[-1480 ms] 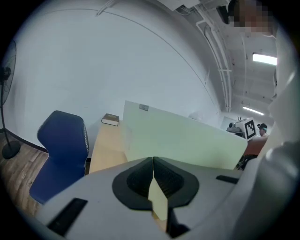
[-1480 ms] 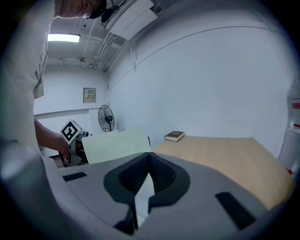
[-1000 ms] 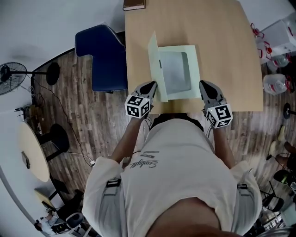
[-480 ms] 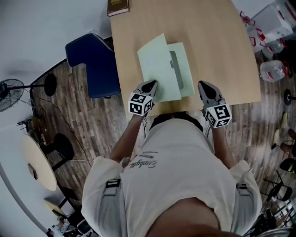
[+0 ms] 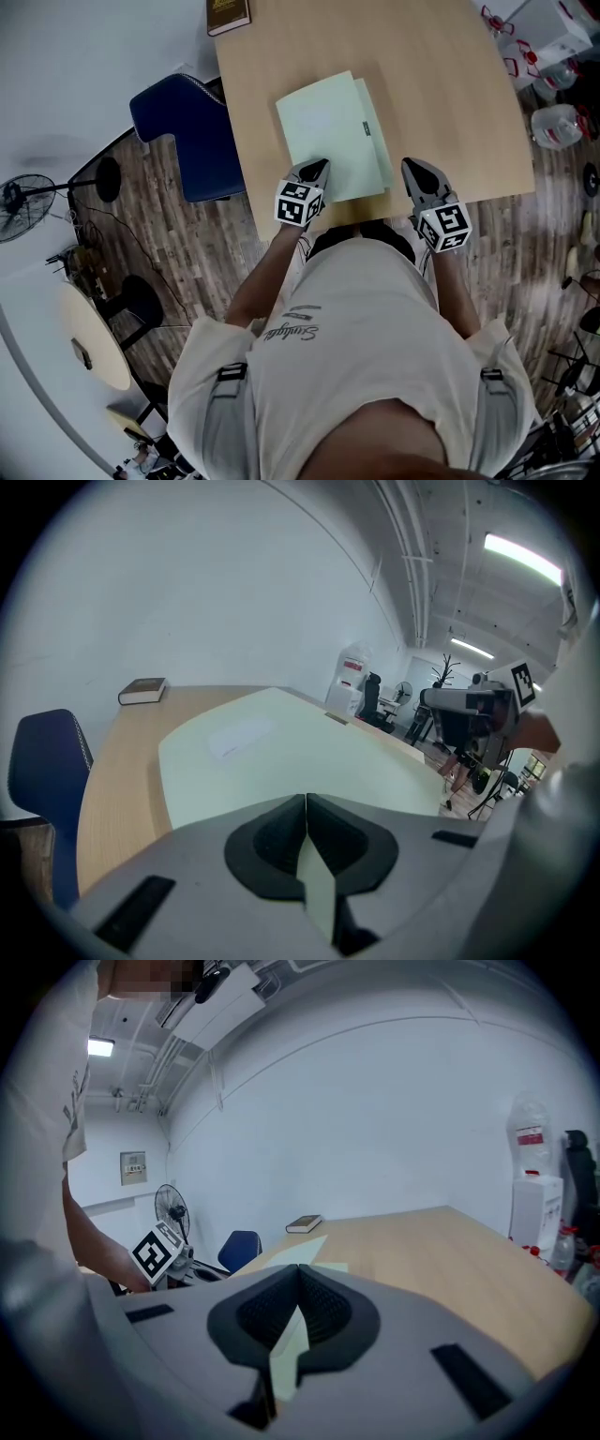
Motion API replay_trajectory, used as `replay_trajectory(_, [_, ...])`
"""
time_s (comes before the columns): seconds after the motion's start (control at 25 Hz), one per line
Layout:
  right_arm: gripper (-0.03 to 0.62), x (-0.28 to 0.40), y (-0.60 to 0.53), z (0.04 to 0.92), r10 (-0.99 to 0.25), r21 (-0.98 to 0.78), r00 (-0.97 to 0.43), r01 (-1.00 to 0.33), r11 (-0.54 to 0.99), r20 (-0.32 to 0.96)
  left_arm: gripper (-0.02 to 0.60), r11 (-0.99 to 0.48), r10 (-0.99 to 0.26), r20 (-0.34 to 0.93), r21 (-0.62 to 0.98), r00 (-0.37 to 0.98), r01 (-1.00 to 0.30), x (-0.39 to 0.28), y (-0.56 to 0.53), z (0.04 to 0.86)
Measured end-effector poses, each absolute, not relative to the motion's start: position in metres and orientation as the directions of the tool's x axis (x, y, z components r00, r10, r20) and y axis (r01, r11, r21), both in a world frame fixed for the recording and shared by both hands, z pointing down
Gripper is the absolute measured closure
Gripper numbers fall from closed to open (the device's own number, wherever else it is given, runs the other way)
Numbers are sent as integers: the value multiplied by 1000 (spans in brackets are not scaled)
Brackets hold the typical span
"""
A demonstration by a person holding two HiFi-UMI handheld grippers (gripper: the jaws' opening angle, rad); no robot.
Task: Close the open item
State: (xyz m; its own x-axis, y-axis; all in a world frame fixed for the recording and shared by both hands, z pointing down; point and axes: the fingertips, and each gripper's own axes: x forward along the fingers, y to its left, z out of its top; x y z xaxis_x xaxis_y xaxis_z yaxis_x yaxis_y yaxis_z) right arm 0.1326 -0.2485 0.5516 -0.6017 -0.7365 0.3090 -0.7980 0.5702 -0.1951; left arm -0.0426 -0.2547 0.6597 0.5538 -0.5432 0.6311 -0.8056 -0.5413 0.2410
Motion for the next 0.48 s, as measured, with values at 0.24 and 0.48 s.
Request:
replay_trajectory(0.24, [599, 137, -240, 558, -742, -202, -586, -810, 551, 326, 566, -547, -528, 640, 247, 559, -800, -38, -254, 668])
replay_trajectory(0.48, [599, 145, -235, 563, -749, -206, -567, -824, 528, 344, 566, -546, -509, 647, 267, 567, -794, -30, -256, 680])
